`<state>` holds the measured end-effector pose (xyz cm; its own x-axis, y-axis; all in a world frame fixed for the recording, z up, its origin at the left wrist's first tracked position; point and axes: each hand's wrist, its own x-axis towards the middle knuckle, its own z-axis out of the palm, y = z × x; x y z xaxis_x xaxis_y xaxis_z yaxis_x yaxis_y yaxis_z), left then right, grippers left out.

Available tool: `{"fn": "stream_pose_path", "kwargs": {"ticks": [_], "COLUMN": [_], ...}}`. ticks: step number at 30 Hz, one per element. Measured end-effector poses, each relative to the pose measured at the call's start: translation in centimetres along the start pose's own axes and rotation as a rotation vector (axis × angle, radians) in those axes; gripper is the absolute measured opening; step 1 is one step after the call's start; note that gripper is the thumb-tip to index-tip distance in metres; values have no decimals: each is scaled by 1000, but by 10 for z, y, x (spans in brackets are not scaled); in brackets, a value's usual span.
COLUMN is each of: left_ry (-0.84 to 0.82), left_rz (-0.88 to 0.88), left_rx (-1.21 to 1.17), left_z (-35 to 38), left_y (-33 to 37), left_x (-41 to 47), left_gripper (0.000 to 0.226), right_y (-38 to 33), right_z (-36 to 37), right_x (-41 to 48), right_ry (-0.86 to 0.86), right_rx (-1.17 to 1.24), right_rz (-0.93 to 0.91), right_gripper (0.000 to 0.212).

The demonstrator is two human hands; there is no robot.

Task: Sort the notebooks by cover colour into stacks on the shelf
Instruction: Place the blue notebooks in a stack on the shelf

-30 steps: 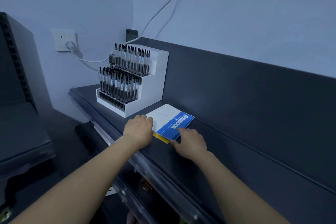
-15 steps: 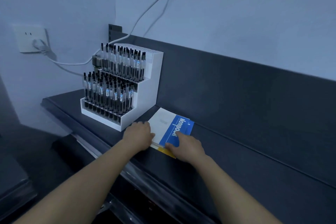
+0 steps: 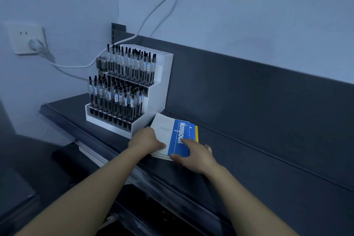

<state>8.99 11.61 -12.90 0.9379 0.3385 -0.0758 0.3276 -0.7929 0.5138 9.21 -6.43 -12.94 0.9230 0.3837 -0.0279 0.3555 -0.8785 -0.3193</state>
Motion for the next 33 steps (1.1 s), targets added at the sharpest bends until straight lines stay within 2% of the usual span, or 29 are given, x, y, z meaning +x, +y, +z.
{"fn": "stream_pose_path", "kwargs": {"ticks": [6,16,23,33], "left_ry": [52,64,95,230], "left_rz": [-54,-72,-70,-30], "left_rx": [-100,-129,-180,-712], "left_z": [-4,-9,-10,6], "left_y": [-3,-2,10,39], "left_x": [-7,-30,-60,-115], "left_gripper": [57,49,42,22], "right_y": [-1,-5,1,30], "right_z": [-1,-4,-8,-20], "right_x": [-12,-31,-49,-92], "right_ry": [39,81,42,81], "right_rx": [101,170,186,362], "right_rz": [-13,-30,-57,-18], "right_gripper": [75,66,62,47]}}
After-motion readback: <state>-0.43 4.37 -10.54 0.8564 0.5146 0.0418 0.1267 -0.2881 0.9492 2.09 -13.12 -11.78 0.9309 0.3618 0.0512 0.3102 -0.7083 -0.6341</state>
